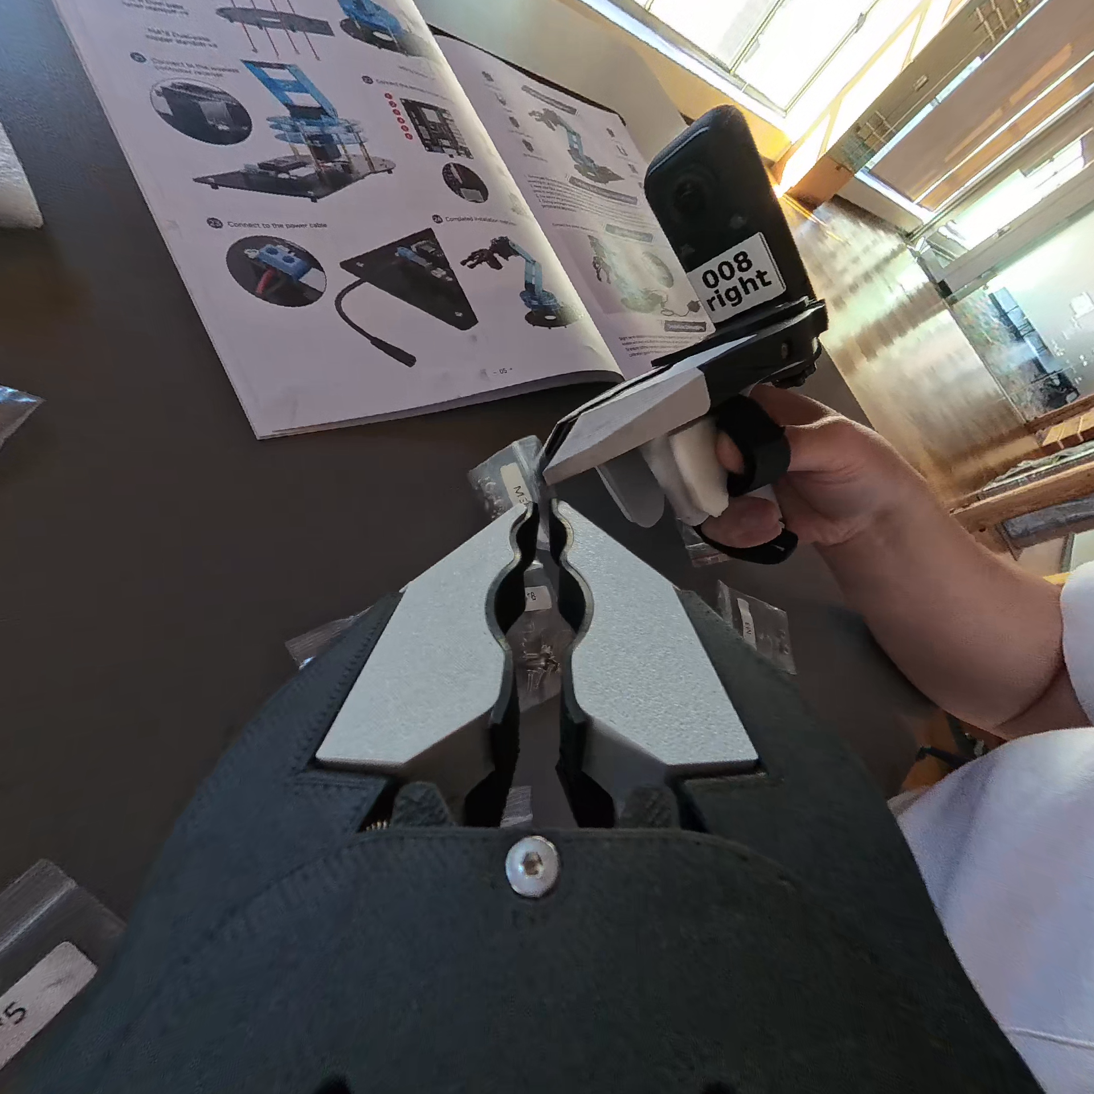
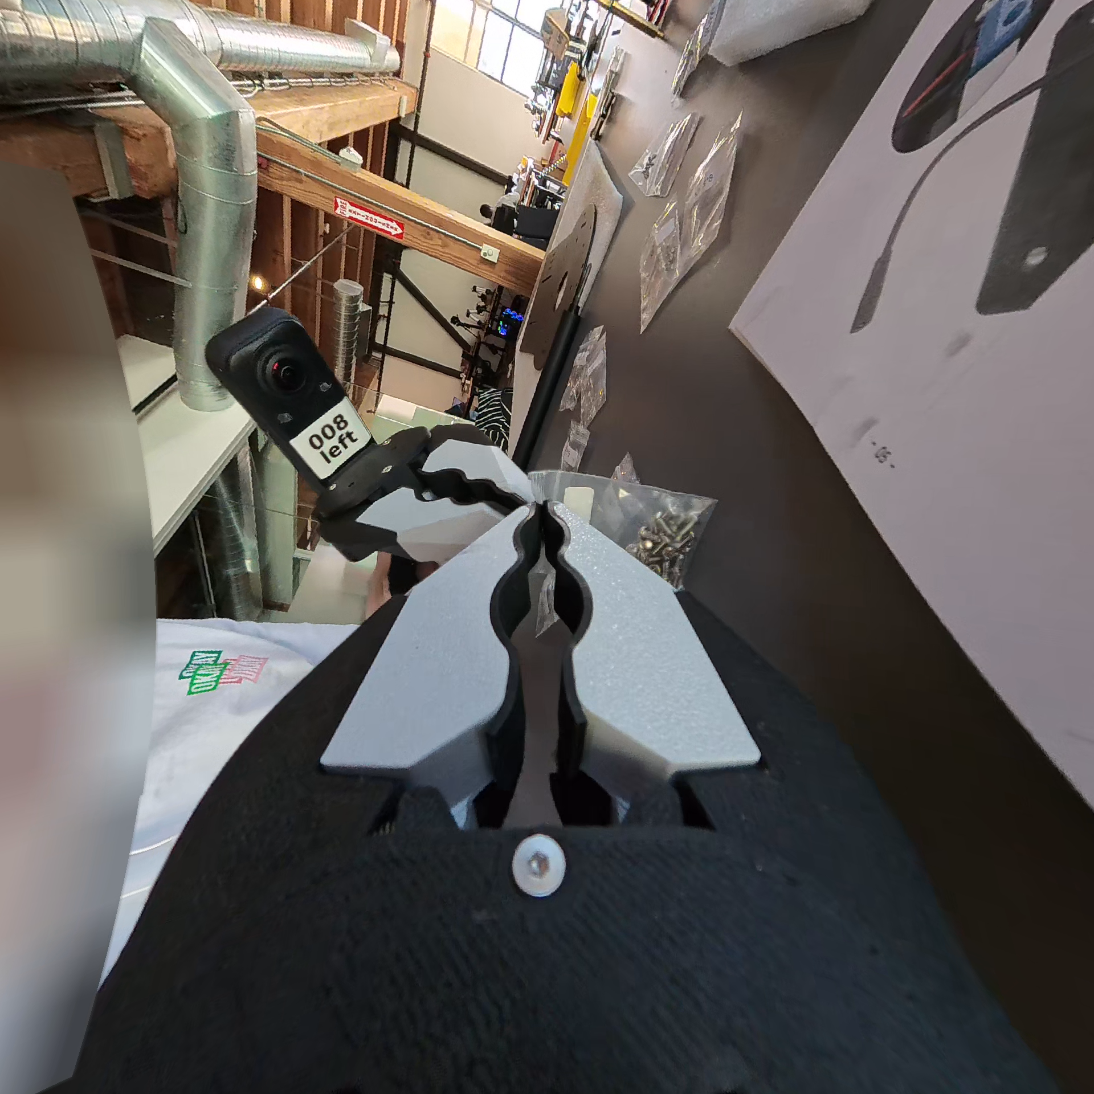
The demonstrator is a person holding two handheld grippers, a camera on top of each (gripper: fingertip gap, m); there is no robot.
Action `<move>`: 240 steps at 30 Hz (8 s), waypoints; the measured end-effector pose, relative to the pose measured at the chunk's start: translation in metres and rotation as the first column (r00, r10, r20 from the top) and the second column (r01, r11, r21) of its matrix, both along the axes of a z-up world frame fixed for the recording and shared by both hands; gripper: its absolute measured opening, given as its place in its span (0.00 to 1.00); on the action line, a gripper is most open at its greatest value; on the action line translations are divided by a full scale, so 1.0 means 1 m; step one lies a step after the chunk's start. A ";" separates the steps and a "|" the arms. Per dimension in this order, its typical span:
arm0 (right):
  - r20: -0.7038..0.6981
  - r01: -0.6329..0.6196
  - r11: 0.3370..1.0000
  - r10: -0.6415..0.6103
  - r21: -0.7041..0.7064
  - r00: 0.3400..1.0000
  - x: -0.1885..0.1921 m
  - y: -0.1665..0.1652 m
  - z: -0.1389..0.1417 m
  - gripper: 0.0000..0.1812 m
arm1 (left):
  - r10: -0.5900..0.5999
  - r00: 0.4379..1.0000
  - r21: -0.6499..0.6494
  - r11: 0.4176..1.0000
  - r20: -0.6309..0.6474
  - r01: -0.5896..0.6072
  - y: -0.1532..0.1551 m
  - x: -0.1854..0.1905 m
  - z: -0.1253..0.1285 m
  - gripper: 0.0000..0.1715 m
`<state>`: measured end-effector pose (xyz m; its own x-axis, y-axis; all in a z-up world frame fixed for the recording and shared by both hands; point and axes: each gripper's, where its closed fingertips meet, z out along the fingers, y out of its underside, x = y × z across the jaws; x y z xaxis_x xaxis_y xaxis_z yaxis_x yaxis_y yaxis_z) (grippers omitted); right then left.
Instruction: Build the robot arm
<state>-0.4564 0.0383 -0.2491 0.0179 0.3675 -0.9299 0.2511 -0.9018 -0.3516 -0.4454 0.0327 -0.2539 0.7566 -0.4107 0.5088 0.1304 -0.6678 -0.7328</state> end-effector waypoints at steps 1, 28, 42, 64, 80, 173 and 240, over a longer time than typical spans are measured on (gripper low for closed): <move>0.002 -0.005 1.000 0.005 0.001 1.000 0.000 0.000 -0.001 0.00 | 0.001 1.000 -0.002 1.000 0.000 -0.001 0.000 -0.001 -0.001 0.00; -0.009 -0.045 0.999 0.045 -0.001 0.999 0.005 0.000 -0.003 0.00 | -0.038 0.999 0.044 0.998 0.021 0.037 0.003 0.000 0.002 0.00; 0.072 -0.013 1.000 0.013 0.004 0.997 0.007 0.000 -0.005 0.03 | -0.016 1.000 0.083 0.996 0.019 0.015 0.004 0.003 0.006 0.00; 0.132 0.025 0.991 -0.043 0.134 0.990 0.008 0.007 -0.009 0.00 | 0.048 0.989 0.129 0.991 -0.139 -0.030 0.014 -0.002 -0.002 0.00; 0.170 0.064 0.967 -0.108 0.245 0.980 0.006 0.010 -0.008 0.00 | 0.185 0.946 0.188 0.973 -0.265 -0.138 0.024 -0.012 -0.003 0.00; -0.114 -0.404 0.816 0.487 0.413 0.866 0.025 -0.086 0.062 0.05 | -0.777 0.055 -0.027 0.092 -0.627 0.995 -0.086 0.029 0.066 0.03; 0.050 -0.140 -0.140 -0.511 0.980 0.858 -0.049 0.039 0.040 0.11 | 0.010 0.826 -0.561 0.739 0.564 0.374 0.045 -0.043 0.054 0.00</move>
<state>-0.5052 0.0776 -0.2096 0.4235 0.7280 0.5391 0.5155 0.2958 -0.8043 -0.4885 0.0774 -0.1998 0.2568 0.0471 0.9653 0.1671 -0.9859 0.0036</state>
